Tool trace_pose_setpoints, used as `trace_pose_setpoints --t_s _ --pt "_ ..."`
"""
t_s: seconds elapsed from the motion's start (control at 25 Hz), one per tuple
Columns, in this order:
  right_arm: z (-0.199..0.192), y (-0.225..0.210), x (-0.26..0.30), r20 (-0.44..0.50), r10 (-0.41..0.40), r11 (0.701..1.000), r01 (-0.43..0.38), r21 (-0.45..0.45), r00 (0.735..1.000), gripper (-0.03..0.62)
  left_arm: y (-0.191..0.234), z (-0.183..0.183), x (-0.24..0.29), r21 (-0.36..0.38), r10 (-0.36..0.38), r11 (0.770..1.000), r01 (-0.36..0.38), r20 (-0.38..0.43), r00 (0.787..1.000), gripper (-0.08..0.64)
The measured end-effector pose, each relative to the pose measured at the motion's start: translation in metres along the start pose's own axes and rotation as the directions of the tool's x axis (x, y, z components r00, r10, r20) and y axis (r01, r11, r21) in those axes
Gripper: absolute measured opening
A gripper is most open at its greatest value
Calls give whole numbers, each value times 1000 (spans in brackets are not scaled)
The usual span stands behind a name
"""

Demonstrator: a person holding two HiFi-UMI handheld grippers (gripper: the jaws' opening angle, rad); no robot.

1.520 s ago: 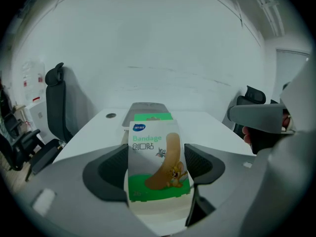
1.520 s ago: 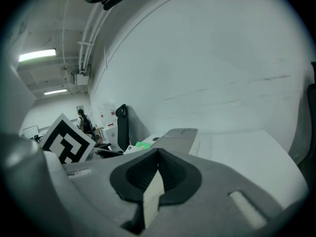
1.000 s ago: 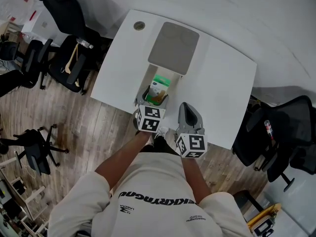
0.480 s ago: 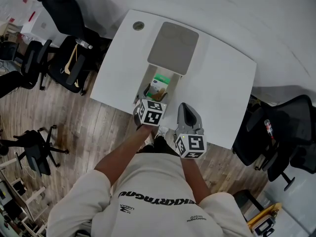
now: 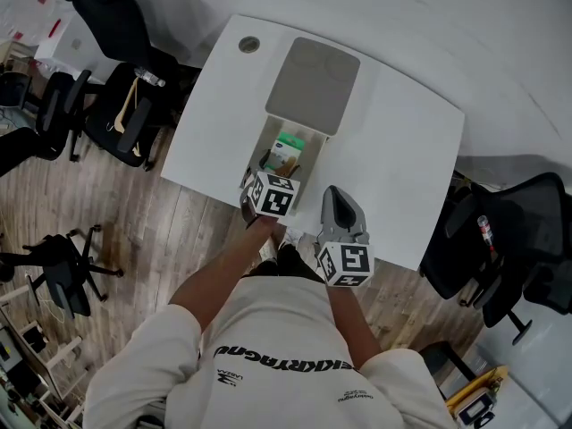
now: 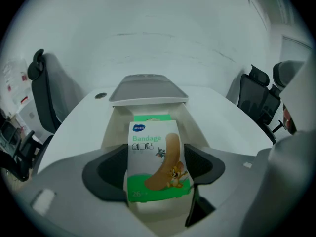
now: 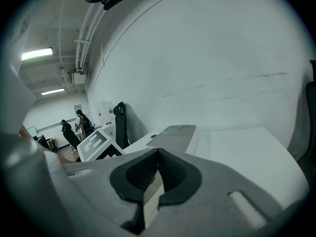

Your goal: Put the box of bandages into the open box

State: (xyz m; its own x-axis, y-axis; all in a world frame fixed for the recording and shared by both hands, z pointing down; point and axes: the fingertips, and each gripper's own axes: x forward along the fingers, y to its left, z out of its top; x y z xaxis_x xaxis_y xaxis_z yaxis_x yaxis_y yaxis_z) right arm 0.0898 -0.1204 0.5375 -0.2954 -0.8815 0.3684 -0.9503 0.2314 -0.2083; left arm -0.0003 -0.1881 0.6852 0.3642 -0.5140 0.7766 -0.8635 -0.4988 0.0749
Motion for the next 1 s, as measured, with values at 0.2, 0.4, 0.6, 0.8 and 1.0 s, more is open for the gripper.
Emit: trace_pose_setpoints --t_s 0.2,0.4,0.6,0.8,1.0 --pt "-1 -1 3 -6 0 1000 0 -2 1000 -2 4 -4 6 4 -1 1000 1 -18 1000 362" --pt "-4 -4 4 -14 -7 1000 7 2 1000 -2 4 -9 14 11 -6 1000 7 -46 999 364" --pt "-5 -7 6 -16 -10 1000 10 3 1000 -2 3 -10 21 4 -9 1000 9 -62 998 364" --pt "-4 -11 9 -18 -14 1000 14 6 1000 -2 2 -12 26 -10 -12 1000 11 -82 997 364" --pt "-4 -11 9 -20 -12 1000 12 6 1000 -2 1 -13 27 -30 -12 1000 10 -89 996 363"
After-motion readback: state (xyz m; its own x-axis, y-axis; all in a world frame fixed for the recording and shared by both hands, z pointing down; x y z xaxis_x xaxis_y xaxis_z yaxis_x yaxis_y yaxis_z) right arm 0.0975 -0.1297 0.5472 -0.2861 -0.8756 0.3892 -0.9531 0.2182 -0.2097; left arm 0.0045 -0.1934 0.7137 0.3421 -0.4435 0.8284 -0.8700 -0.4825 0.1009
